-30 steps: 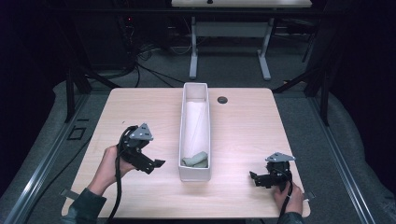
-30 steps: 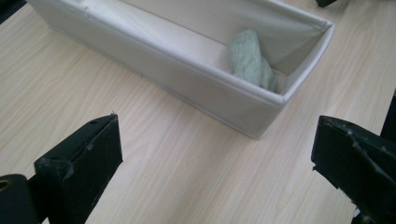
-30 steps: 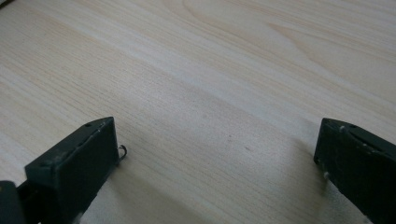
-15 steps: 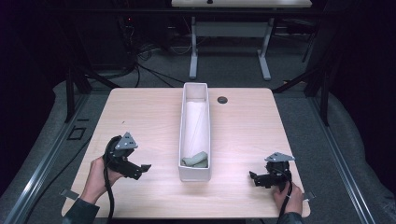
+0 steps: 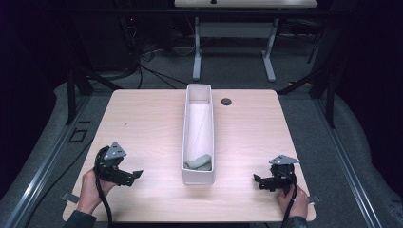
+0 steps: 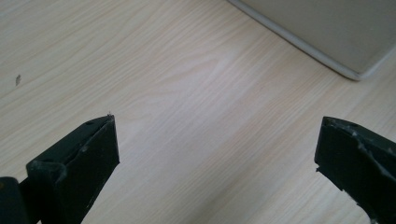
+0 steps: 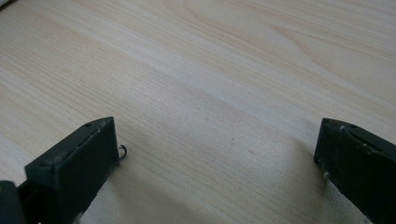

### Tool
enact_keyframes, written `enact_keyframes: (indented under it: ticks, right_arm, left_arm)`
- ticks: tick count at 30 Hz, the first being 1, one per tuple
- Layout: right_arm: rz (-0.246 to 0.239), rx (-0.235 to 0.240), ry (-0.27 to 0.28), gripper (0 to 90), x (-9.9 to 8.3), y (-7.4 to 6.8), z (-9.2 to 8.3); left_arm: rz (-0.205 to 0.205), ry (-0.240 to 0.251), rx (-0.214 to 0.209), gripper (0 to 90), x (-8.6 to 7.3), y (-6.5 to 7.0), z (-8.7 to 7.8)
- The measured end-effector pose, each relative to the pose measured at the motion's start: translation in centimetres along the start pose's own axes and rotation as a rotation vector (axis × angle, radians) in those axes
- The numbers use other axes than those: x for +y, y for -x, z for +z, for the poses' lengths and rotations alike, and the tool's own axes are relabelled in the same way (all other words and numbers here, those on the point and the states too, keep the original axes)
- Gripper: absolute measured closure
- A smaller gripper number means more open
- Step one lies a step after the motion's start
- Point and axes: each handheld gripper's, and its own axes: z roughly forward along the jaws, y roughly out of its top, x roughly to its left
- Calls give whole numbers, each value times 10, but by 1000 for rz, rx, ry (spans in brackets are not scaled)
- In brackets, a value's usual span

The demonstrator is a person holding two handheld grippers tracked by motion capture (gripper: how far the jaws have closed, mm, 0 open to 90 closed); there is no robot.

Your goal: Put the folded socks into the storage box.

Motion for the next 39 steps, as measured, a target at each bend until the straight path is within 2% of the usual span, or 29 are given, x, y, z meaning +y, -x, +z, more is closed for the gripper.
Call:
enact_keyframes:
  ticks: [14,22,25,27,39]
  right_arm:
    - [1,-1,0,0,0,0,0]
    - [0,-3,1,0,0,0,0]
    - [0,-3,2,0,0,0,0]
    - [0,-3,2,0,0,0,0]
    - [0,-3,4,0,0,0,0]
  left_arm:
    - [-86,-20,40,0,-36,-15,11]
    - [-140,-10,64,0,-53,-23,17]
    - [-163,-18,88,0,-61,-27,21]
    - [-172,-15,103,0,-64,-28,22]
    - [-189,-40,133,0,-75,-35,32]
